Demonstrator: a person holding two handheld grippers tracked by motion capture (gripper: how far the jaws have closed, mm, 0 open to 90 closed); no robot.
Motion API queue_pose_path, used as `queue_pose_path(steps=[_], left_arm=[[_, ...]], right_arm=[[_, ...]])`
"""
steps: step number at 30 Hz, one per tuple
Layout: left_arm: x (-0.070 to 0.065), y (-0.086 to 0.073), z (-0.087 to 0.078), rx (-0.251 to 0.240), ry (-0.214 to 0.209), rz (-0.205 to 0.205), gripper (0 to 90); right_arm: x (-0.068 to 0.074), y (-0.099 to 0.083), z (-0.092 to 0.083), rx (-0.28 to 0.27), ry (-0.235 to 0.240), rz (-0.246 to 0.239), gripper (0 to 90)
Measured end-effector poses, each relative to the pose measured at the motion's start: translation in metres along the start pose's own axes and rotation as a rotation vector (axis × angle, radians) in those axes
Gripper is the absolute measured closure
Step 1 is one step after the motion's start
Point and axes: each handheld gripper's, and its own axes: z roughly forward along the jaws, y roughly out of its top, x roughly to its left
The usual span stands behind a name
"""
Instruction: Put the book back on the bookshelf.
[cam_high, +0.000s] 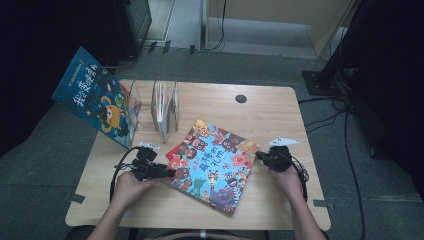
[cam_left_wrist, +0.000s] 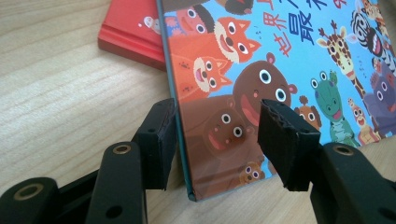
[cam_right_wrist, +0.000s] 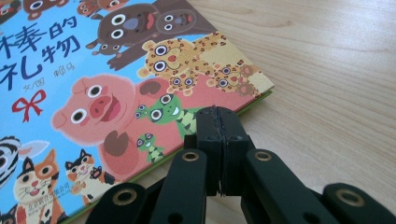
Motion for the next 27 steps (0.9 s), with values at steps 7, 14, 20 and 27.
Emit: queue_pose_path(steps=[7, 14, 20, 27], left_arm=[[0.001, 0.004, 0.006, 0.0, 0.019, -0.011, 45.1], [0.008, 0.009, 0.01, -0.007, -0.001, -0.039, 45.4], [0.01, 0.01, 0.009, -0.003, -0.005, -0.062, 46.3], [0.007, 0.005, 0.006, 0.011, -0.008, -0.067, 46.4]], right_arm=[[-0.002, 0.005, 0.007, -0.016, 0.015, 0.015, 90.0], [0.002, 0.013, 0.016, -0.015, 0.007, -0.01, 90.0], [0.004, 0.014, 0.02, -0.015, 0.036, -0.005, 90.0], [0.008, 0.014, 0.021, -0.005, 0.056, -0.009, 90.0]])
